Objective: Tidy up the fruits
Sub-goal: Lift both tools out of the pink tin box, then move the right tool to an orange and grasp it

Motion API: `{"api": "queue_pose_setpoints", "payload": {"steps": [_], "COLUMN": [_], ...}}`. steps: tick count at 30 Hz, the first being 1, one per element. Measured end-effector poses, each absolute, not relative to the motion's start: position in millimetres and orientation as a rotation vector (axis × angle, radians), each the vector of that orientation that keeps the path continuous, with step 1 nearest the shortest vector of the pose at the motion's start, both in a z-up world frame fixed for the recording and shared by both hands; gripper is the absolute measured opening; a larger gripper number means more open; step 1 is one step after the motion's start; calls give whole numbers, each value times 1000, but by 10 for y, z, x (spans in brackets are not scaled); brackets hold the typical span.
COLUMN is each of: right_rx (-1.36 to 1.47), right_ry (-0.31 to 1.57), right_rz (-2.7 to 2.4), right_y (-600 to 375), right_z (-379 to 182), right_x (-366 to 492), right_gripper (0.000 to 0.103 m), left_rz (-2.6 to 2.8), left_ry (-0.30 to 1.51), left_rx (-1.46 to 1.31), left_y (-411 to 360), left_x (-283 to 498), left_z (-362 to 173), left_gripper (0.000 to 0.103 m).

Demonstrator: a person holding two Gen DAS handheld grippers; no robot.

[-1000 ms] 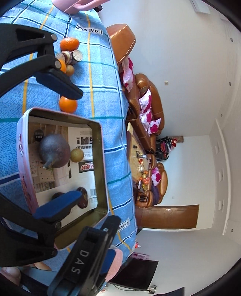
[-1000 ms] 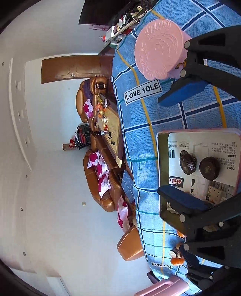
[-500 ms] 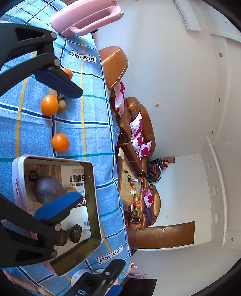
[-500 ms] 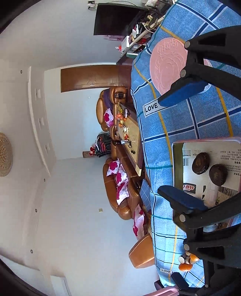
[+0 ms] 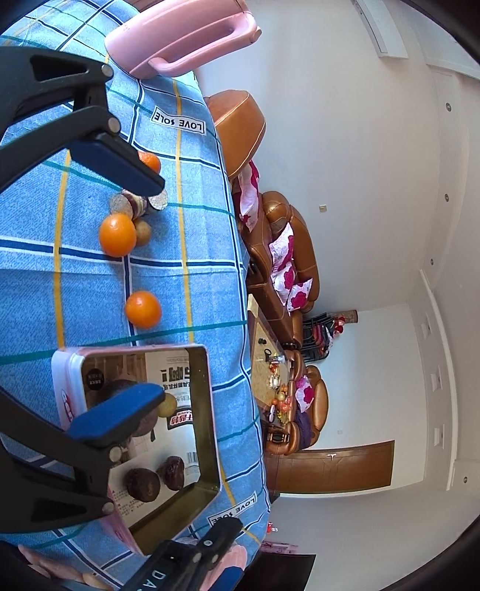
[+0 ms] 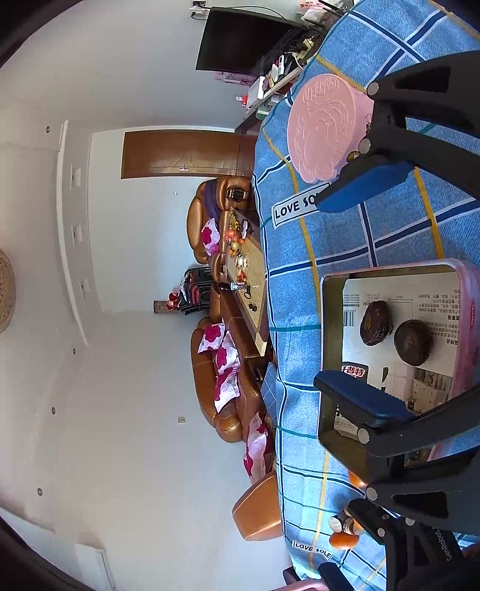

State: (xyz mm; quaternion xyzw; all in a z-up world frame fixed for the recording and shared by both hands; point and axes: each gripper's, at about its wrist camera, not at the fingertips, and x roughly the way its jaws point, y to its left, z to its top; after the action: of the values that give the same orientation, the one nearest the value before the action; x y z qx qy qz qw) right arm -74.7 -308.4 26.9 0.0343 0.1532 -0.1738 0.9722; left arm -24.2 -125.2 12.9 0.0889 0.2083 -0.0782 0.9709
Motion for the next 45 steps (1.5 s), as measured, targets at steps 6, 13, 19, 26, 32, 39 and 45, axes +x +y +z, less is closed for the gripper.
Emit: {"api": "queue_pose_setpoints", "payload": {"steps": [6, 13, 19, 26, 32, 39, 45], "right_rx": [92, 91, 78, 54, 23, 0, -70], "right_ry": [337, 360, 372, 385, 412, 492, 580], "right_rz": [-335, -313, -281, -240, -205, -82, 27], "right_y": [-2965, -2767, -2543, -2277, -2033, -1675, -1173], "right_z": [248, 219, 211, 208, 195, 129, 32], "right_x": [-796, -813, -802, -744, -636, -410, -126], "right_gripper": [88, 88, 88, 88, 88, 88, 83], "left_rz": [-146, -128, -95, -42, 44, 168, 220], "left_ry": [437, 465, 473, 500, 556, 646, 650], "left_rx": [180, 156, 165, 135, 104, 80, 68], "left_y": [-1092, -841, -624, -232, 110, 504, 742], "left_x": [-234, -170, -119, -5, 180, 438, 495], "left_z": [109, 85, 73, 60, -7, -115, -119], "left_gripper": [103, 103, 103, 103, 103, 103, 102]}}
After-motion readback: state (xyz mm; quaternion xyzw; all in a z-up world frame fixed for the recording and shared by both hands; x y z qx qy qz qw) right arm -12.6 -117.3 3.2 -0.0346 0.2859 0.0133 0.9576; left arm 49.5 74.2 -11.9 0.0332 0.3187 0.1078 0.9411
